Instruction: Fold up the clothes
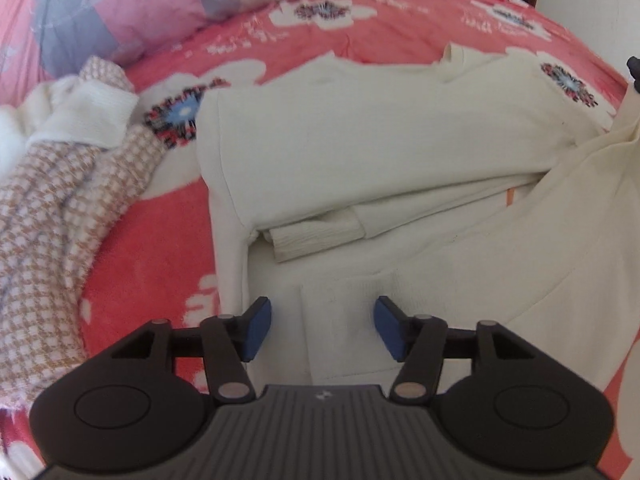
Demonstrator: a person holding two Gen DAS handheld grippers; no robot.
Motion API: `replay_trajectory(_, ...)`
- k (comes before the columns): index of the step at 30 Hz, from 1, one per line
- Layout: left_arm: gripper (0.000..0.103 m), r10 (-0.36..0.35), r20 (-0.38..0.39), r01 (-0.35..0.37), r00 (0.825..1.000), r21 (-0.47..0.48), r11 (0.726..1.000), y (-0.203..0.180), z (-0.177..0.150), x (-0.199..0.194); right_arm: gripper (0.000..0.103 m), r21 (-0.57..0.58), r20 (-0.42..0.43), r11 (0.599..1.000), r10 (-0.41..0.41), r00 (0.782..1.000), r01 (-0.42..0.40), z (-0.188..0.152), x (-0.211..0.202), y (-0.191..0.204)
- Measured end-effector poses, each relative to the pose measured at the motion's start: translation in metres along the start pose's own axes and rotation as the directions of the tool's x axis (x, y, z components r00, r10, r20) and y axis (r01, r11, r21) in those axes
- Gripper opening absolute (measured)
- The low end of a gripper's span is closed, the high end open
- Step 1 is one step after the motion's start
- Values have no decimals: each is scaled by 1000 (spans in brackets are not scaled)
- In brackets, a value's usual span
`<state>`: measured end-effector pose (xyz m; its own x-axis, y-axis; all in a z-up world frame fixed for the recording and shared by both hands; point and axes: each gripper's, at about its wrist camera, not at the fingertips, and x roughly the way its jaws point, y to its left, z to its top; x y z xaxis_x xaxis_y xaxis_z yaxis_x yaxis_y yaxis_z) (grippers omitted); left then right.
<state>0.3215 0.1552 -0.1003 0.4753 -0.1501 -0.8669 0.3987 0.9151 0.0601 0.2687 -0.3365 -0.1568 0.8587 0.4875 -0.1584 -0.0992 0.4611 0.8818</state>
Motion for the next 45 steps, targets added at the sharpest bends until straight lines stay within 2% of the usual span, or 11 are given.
replay_trajectory(3, 55, -34, -24, 34, 999, -23, 999, 5, 3, 5, 3, 1, 0, 1000, 4, 1000, -4, 0, 2, -1)
replay_trajectory(7, 14, -34, -7, 34, 999, -5, 999, -3, 3, 1, 3, -11, 3, 1000, 2, 1000, -2, 0, 2, -2)
replay_trajectory(9, 11, -3, 35, 4, 999, -14, 1000, -9, 0, -6, 3, -27, 11, 1000, -4, 1000, 5, -1, 1, -1)
replay_trajectory(13, 9, 74, 152, -67, 986, -53, 996, -18, -6, -28, 3, -27, 34, 1000, -8, 999, 9, -1, -6, 1)
replay_trajectory(20, 9, 192, 379, -110, 905, -228, 967, 4, 24, -91, 3, -74, 80, 997, 22, 997, -16, 8, -7, 28)
replay_trajectory(23, 9, 218, 424, -113, 879, -258, 959, 14, 57, -96, 3, -83, 102, 996, 45, 994, -37, 20, 5, 39)
replay_trajectory(31, 9, 272, 449, -149, 851, -292, 945, 37, 145, -47, 3, -118, 149, 993, 19, 989, -1, 73, 76, 48)
replay_trajectory(35, 9, 306, 426, -171, 851, -327, 930, 51, 171, 4, 3, -123, 177, 990, -41, 983, 63, 95, 119, 31)
replay_trajectory(38, 10, 314, 356, -184, 880, -353, 917, 60, 179, 54, 3, -119, 182, 981, -128, 975, 151, 105, 151, 2)
replay_trajectory(41, 18, 313, 221, -206, 924, -402, 892, 70, 176, 101, 7, 11, 75, 972, -236, 969, 236, 107, 183, -49)
replay_trajectory(45, 38, 313, 230, -179, 921, -464, 868, 80, 166, 92, 11, 204, 38, 958, -213, 976, 201, 109, 179, -84)
